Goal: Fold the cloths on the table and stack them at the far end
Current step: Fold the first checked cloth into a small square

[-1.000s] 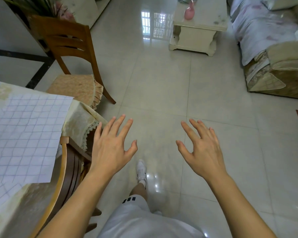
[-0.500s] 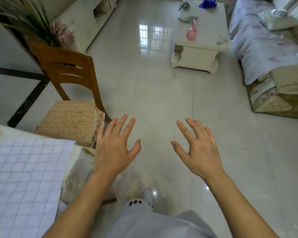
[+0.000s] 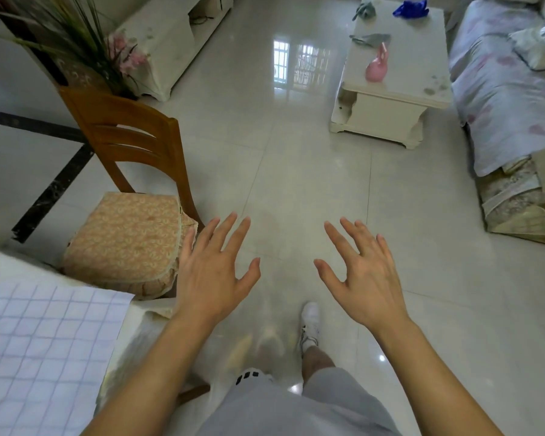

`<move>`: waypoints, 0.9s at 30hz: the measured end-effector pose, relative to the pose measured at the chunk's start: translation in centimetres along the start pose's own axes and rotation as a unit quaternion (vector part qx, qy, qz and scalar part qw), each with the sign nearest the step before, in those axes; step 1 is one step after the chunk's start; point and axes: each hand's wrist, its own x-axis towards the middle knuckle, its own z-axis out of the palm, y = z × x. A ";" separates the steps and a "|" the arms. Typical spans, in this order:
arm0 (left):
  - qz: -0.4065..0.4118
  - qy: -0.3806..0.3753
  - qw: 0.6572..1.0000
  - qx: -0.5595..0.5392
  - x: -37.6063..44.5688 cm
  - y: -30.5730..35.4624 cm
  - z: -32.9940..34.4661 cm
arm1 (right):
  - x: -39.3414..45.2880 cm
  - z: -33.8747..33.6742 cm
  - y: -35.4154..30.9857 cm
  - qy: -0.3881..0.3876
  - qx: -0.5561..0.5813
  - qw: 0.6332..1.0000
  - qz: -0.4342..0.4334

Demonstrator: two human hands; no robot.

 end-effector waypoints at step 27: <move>-0.530 0.091 0.841 0.055 -3.4 -2.8 -2.2 | 24.4 9.4 -15.6 -0.157 0.117 0.819 -0.540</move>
